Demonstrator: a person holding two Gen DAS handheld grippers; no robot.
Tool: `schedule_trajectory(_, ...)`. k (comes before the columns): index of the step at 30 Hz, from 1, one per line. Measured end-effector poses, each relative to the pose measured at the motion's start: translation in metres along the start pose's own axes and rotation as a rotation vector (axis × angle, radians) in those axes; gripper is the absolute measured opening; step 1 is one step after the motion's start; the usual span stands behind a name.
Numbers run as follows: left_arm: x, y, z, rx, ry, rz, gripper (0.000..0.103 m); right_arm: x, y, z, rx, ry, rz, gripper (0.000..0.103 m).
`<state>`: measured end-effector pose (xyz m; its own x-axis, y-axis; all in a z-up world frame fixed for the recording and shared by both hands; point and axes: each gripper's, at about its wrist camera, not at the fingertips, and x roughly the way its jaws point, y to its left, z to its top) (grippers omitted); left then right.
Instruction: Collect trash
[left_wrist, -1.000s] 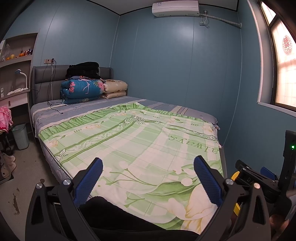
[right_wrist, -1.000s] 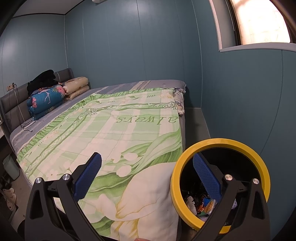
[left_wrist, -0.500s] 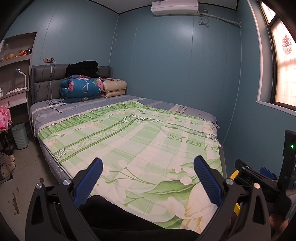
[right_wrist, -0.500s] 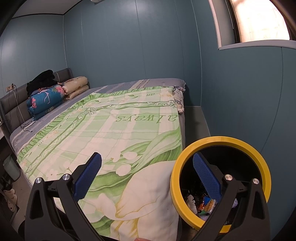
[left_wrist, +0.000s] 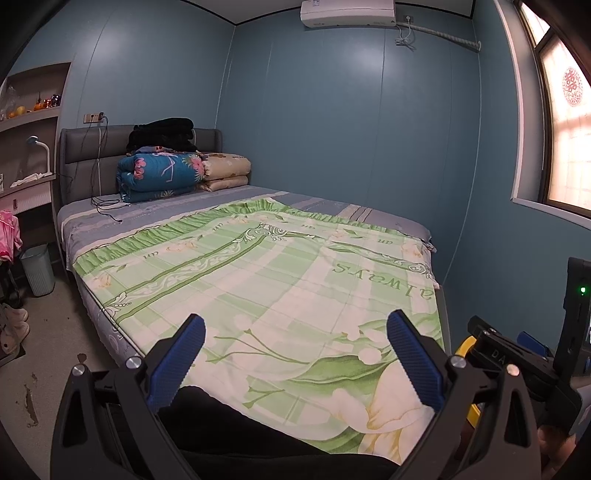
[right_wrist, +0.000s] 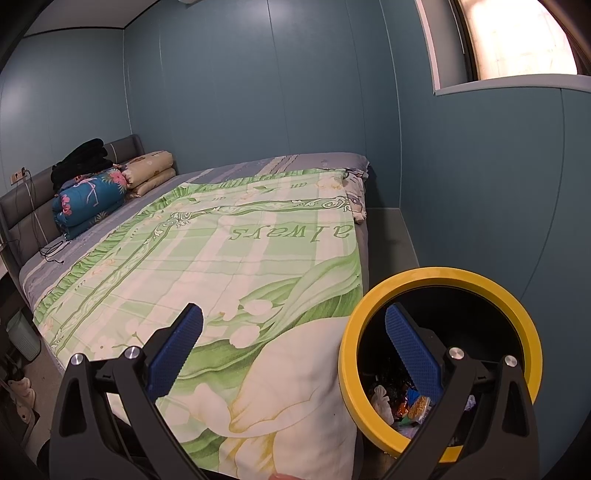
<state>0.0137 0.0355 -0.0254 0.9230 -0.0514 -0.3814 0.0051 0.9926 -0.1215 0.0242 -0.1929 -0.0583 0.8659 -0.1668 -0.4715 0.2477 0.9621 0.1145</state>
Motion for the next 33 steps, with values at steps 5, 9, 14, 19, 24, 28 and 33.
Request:
schedule_trajectory(5, -0.0001, 0.0004, -0.0002, 0.003, 0.003, -0.004, 0.095, -0.0001, -0.0004, -0.0010, 0.003, 0.002, -0.002, 0.095)
schedule_trajectory(9, -0.0005, -0.0003, -0.0004, 0.003, 0.004, -0.004, 0.095, 0.0003, -0.0007, -0.0015, 0.005, 0.004, -0.003, 0.095)
schedule_trajectory(14, -0.0005, -0.0008, -0.0005, 0.003, 0.005, -0.003, 0.095, 0.0001, -0.0011, -0.0022, 0.007, 0.005, -0.004, 0.095)
schedule_trajectory(19, -0.0005, -0.0012, -0.0004, 0.004, 0.005, -0.002, 0.095, 0.0007, -0.0015, -0.0021, 0.008, 0.007, -0.003, 0.095)
schedule_trajectory(24, 0.0008, -0.0010, -0.0027, 0.004, 0.010, -0.007, 0.095, 0.0011, -0.0014, -0.0026, 0.009, 0.008, -0.003, 0.095)
schedule_trajectory(28, 0.0013, 0.0014, -0.0056, -0.005, 0.012, -0.019, 0.095, 0.0011, -0.0014, -0.0025, 0.009, 0.009, -0.003, 0.095)
schedule_trajectory(33, 0.0015, 0.0042, -0.0046, -0.003, 0.019, -0.021, 0.095, 0.0007, -0.0009, -0.0031, 0.010, 0.010, -0.004, 0.095)
